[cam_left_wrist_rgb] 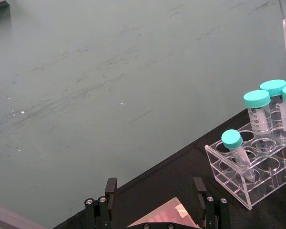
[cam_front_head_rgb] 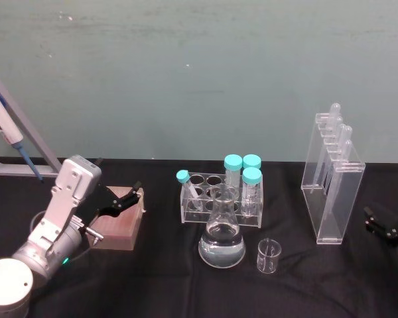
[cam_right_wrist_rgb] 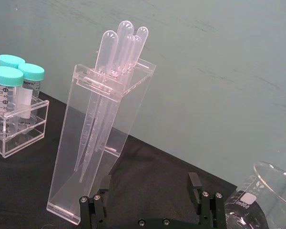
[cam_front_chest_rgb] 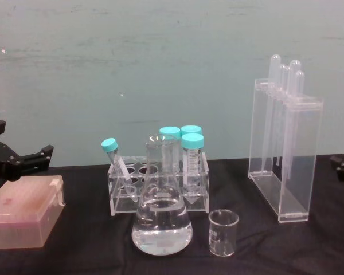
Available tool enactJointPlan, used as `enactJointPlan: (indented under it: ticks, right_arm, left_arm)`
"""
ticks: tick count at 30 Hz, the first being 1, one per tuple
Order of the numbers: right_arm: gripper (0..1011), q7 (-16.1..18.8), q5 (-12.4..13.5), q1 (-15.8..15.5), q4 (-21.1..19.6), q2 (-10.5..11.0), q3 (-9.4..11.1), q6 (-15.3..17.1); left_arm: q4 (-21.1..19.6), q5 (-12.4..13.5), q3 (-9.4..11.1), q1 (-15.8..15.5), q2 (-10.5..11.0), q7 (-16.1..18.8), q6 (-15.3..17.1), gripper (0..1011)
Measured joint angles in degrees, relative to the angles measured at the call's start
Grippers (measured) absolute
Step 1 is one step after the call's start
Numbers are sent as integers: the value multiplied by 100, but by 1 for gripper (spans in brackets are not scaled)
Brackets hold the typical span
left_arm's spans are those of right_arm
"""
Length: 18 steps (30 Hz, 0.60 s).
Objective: Place the experimental apparatus aside using one hand.
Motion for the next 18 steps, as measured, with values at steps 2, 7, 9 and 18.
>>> enactJointPlan:
  ticks: [2, 7, 9, 18]
  right_arm:
    - [1000, 0, 0, 0, 0, 0, 0, 0]
    - [1000, 0, 0, 0, 0, 1, 0, 0]
    - [1000, 0, 0, 0, 0, 0, 0, 0]
    - [1000, 0, 0, 0, 0, 0, 0, 0]
  left_arm:
    - [0, 0, 0, 0, 0, 0, 0, 1000]
    - [0, 0, 0, 0, 0, 0, 0, 1000]
    - [0, 0, 0, 0, 0, 0, 0, 1000]
    - [0, 0, 0, 0, 0, 0, 0, 1000]
